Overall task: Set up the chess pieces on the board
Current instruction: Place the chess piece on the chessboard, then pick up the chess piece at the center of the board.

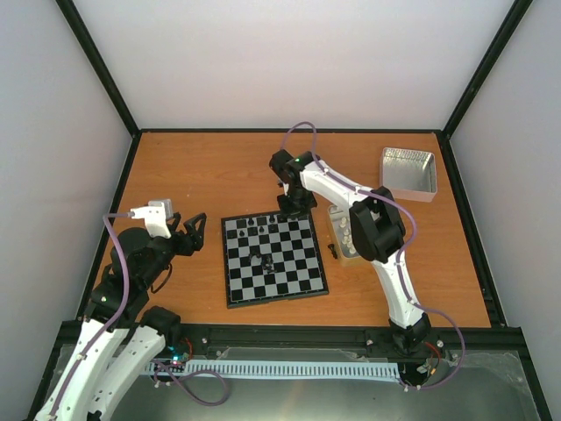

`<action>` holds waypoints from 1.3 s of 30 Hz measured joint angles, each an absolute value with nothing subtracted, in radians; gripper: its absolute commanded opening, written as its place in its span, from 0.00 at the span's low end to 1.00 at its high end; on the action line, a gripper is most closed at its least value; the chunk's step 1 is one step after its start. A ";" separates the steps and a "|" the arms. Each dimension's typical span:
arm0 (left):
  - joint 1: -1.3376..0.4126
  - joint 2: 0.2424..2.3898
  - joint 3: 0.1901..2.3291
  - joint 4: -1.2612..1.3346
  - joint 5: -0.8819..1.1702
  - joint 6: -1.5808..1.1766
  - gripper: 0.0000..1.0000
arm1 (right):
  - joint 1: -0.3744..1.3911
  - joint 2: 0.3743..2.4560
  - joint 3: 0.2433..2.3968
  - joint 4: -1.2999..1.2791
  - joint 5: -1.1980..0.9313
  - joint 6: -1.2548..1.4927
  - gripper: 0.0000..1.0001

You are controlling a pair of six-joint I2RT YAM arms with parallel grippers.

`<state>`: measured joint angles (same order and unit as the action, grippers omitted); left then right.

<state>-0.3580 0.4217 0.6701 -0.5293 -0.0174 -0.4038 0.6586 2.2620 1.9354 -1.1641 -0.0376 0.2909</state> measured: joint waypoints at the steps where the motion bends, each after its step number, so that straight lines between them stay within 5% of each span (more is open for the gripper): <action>1: -0.358 0.422 0.670 -0.529 -0.019 -0.404 0.79 | 0.658 2.262 1.940 -1.164 -0.038 0.291 0.15; 14: -0.358 0.427 0.670 -0.532 -0.023 -0.404 0.79 | 0.647 2.225 1.925 -1.121 -0.044 0.292 0.35; 26: -0.357 0.446 0.670 -0.532 -0.021 -0.404 0.79 | 0.664 1.611 1.271 -0.897 0.112 0.453 0.27; 39: -0.355 0.484 0.670 -0.532 -0.019 -0.404 0.79 | 0.799 1.586 1.026 -0.823 0.341 0.580 0.15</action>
<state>-0.3553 0.4839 0.6701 -0.5320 -0.0185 -0.4042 0.7994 1.5856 1.0256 -0.8227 0.3412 0.5804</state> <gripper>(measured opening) 0.786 0.142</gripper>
